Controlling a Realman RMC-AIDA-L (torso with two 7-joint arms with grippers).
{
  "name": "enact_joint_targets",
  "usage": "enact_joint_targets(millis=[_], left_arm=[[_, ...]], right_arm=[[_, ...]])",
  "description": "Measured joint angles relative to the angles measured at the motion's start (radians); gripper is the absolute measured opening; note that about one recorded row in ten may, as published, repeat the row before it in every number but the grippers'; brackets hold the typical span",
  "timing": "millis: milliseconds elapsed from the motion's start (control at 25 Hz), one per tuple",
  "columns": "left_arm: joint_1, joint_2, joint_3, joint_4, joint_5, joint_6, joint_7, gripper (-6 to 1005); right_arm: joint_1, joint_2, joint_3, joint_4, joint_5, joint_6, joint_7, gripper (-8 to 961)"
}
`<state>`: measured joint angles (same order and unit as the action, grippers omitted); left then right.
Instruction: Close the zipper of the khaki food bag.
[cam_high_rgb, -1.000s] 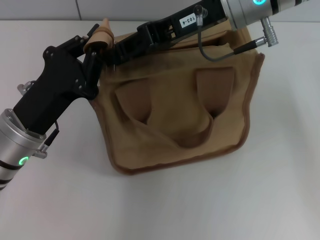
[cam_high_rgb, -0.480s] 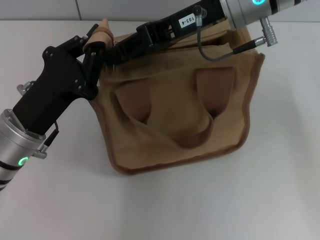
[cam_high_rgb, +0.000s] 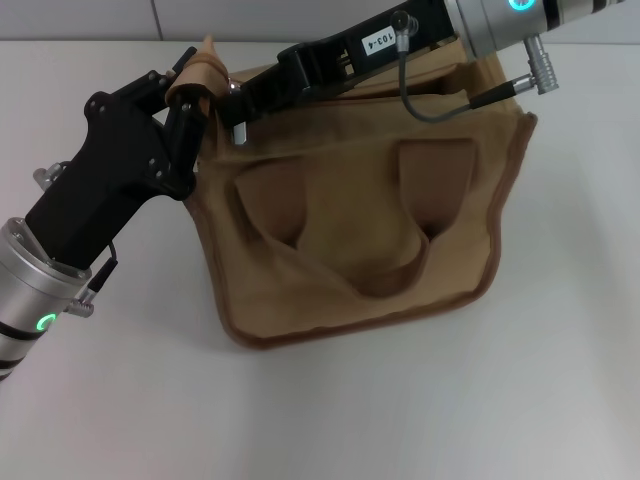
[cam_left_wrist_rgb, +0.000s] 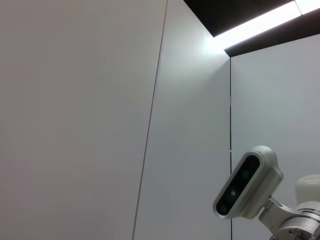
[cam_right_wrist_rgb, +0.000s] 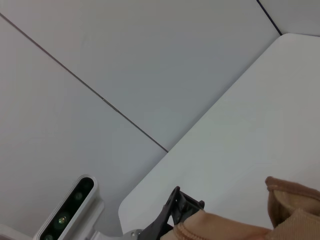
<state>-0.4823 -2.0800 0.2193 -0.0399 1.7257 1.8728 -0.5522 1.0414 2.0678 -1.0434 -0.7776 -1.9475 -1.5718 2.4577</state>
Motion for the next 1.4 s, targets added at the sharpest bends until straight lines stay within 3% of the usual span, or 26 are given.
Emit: enact_joint_targets(millis=[360,800,1400], left_arm=[[0.004,0.000,-0.004,0.000,-0.001,0.000,0.000,38],[0.007,0.000,-0.005,0.000,-0.004,0.001,0.000,38],[0.007,0.000,-0.005,0.000,-0.005,-0.001,0.000,38]], right_arm=[[-0.010,-0.002,0.000,-0.001,-0.004,-0.006,-0.014,118],[-0.029,-0.011,0.000,-0.009,-0.002,-0.025,-0.039,4],[-0.046,-0.025,0.067,-0.014,0.000,-0.086,-0.046,4]])
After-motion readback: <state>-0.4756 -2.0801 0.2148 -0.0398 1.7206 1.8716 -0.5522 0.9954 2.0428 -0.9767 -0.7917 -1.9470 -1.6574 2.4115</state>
